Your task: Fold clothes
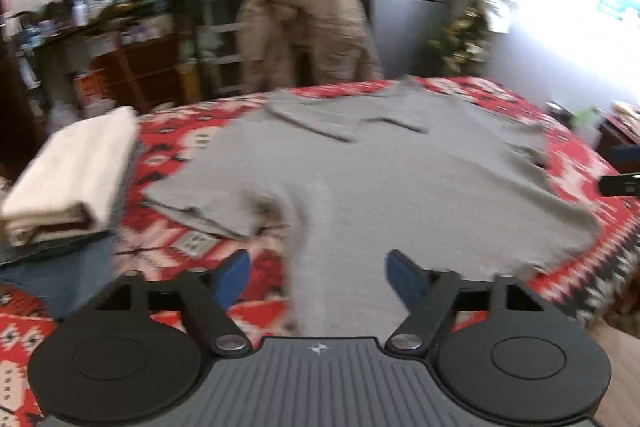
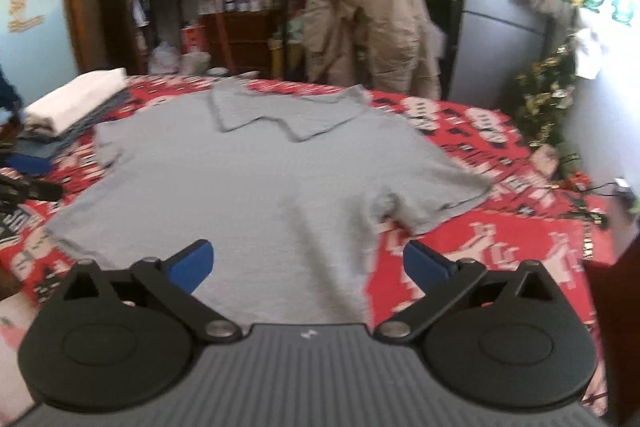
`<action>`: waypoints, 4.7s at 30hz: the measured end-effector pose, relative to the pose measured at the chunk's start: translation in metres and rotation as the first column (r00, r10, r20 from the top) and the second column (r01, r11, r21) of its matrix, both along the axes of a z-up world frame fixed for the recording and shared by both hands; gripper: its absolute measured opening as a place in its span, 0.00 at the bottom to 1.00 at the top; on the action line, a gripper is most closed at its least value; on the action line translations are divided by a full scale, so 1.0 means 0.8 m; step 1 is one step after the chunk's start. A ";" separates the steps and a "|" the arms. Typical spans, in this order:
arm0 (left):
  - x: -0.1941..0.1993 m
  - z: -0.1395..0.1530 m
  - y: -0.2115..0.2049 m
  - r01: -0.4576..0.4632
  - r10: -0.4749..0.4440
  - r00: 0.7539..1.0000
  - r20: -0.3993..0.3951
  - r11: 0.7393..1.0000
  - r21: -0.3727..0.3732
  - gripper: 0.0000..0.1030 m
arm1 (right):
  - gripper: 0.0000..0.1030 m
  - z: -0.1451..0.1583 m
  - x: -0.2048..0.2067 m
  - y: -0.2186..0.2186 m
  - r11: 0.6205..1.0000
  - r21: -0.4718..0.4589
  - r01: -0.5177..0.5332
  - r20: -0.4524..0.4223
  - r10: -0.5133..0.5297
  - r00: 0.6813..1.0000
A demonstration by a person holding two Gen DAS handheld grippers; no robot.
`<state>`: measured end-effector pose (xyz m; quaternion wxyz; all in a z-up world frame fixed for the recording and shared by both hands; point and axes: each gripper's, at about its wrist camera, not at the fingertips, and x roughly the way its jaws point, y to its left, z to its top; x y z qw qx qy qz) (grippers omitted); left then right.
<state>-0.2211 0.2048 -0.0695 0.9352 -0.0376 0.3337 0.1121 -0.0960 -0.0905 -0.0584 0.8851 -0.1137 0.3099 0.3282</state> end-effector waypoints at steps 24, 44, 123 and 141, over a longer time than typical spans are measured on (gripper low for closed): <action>0.099 -0.070 0.084 0.068 -0.056 0.993 -0.101 0.990 0.123 0.08 | 0.49 -0.076 0.150 0.002 0.984 -0.034 0.176 -0.122 -0.179 0.976; 0.062 -0.053 0.092 -0.001 0.010 0.998 -0.066 0.991 0.134 0.19 | 0.13 -0.073 0.145 -0.014 0.972 -0.009 0.235 -0.136 -0.234 0.963; 0.095 -0.074 -0.011 0.043 0.014 0.986 -0.167 0.942 0.332 0.04 | 0.07 -0.096 0.127 0.018 0.972 0.013 0.233 -0.219 -0.225 0.949; 0.066 -0.059 0.057 -0.108 0.103 0.988 -0.113 0.993 -0.038 0.09 | 0.14 -0.092 0.116 0.002 0.962 0.059 0.267 -0.250 -0.244 0.937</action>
